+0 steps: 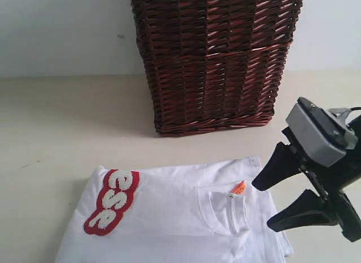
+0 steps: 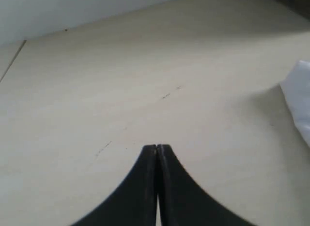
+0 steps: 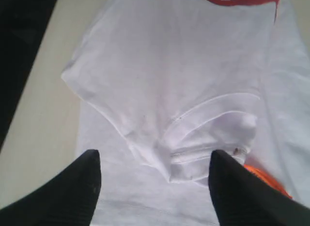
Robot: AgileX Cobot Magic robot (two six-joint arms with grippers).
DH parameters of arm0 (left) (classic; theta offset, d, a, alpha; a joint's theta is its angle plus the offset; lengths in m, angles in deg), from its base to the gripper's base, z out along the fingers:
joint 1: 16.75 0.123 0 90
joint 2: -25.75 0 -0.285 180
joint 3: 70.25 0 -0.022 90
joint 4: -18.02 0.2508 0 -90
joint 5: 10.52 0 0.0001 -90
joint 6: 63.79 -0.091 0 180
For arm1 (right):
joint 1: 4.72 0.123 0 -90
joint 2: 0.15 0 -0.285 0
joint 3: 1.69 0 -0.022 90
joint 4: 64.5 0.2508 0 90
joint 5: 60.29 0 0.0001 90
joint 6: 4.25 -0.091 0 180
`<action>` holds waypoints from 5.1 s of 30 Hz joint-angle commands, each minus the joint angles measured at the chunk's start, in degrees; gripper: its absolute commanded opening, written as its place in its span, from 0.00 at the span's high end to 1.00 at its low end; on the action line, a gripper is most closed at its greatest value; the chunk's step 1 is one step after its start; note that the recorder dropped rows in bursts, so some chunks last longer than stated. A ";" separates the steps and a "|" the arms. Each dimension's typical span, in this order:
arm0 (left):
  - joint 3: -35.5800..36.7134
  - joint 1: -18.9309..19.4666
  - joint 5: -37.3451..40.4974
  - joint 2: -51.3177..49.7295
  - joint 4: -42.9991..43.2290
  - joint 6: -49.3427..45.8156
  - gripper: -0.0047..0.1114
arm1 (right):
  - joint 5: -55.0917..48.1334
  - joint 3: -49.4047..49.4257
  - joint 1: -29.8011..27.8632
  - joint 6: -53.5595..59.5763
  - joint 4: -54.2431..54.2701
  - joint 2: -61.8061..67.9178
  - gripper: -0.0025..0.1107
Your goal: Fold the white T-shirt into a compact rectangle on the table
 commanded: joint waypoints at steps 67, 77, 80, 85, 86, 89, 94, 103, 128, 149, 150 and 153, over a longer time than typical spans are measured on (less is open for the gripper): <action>-0.19 0.07 -0.46 0.49 -0.56 -0.16 0.96 | 19.39 -0.72 20.40 -8.95 -10.29 6.57 0.41; -0.19 0.07 -0.46 0.49 -0.56 -0.16 0.96 | 18.65 -0.61 20.40 -1.34 -4.68 5.47 0.41; -0.19 0.07 -0.46 0.49 -0.56 -0.16 0.96 | 18.13 -0.61 20.40 -1.34 -4.57 7.65 0.41; -0.19 0.07 -0.46 0.49 -0.56 -0.16 0.96 | 18.13 -0.61 20.40 -1.34 -4.57 9.38 0.41; -0.19 0.07 -0.46 0.49 -0.56 -0.16 0.96 | 18.13 -0.61 20.40 -1.24 -4.69 9.48 0.41; -0.19 0.07 -0.46 0.49 -0.56 -0.16 0.96 | 18.98 -0.61 20.40 0.41 -4.69 10.17 0.45; -0.19 0.07 -0.46 0.49 -0.56 -0.16 0.96 | 20.01 -0.61 20.40 0.55 -7.29 12.51 0.59; -0.19 0.07 -0.46 0.49 -0.56 -0.16 0.96 | 21.82 -0.61 20.40 0.14 -4.24 12.48 0.87; -0.19 0.07 -0.46 0.49 -0.56 -0.16 0.96 | 30.81 -0.61 20.40 -21.24 -26.09 -4.78 0.98; -0.19 0.07 -0.46 0.49 -0.56 -0.16 0.96 | 45.68 -2.69 18.39 -31.42 -19.67 -6.61 0.98; -0.19 0.07 -0.46 0.49 -0.56 -0.16 0.96 | 48.46 -3.85 18.39 -31.42 -16.87 -8.46 0.98; -0.19 0.07 -0.46 0.49 -0.56 -0.16 0.96 | 53.92 -8.05 17.35 -31.51 -14.62 -13.68 0.98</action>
